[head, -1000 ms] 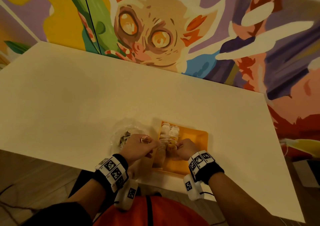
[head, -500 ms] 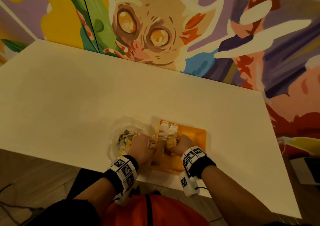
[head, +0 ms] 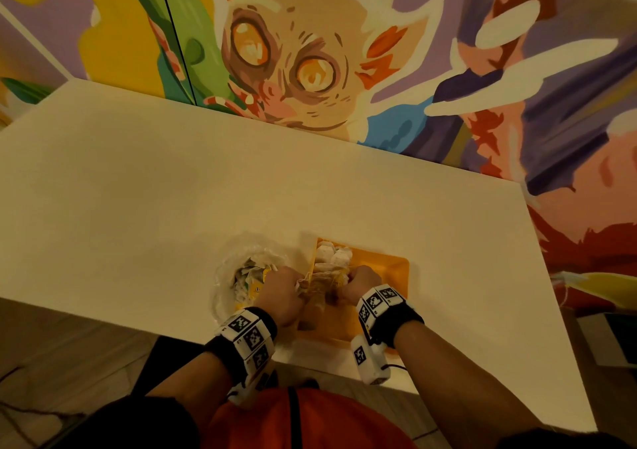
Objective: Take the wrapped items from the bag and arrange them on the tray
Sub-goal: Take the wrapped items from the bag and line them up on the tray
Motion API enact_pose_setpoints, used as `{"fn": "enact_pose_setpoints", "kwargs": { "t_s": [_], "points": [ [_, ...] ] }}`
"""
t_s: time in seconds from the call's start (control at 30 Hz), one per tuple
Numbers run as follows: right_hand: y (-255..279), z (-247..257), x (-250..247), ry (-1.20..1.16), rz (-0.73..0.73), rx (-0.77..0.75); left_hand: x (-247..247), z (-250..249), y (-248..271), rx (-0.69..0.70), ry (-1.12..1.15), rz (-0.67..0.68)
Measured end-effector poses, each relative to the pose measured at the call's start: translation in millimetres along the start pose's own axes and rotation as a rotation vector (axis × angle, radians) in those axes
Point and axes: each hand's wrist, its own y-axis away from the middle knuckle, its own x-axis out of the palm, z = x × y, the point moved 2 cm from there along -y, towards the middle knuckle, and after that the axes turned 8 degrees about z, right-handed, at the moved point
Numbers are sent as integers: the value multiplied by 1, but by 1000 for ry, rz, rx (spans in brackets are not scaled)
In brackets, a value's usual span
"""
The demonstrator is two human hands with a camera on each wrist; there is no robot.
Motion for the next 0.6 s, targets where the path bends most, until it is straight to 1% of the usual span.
{"fn": "enact_pose_setpoints", "kwargs": {
  "t_s": [0.17,0.27,0.37,0.43,0.5,0.57,0.6],
  "points": [
    [3,-1,-1,-49,46,-7,0,3,-1,16,2,-8],
    [7,-2,-2,-95,43,-19,-2,9,0,27,36,-49],
    [12,-3,-7,-73,17,-18,-8,11,4,59,288,-79],
    [17,-2,-12,-94,-35,-25,-14,10,8,81,418,-82],
    [27,5,-18,-81,-143,-119,-18,9,10,90,495,-67],
    [45,18,-21,-166,-238,-311,-22,6,12,101,527,-30],
    [55,26,-21,-235,-220,-428,-22,6,12,105,530,-13]
  ]
}}
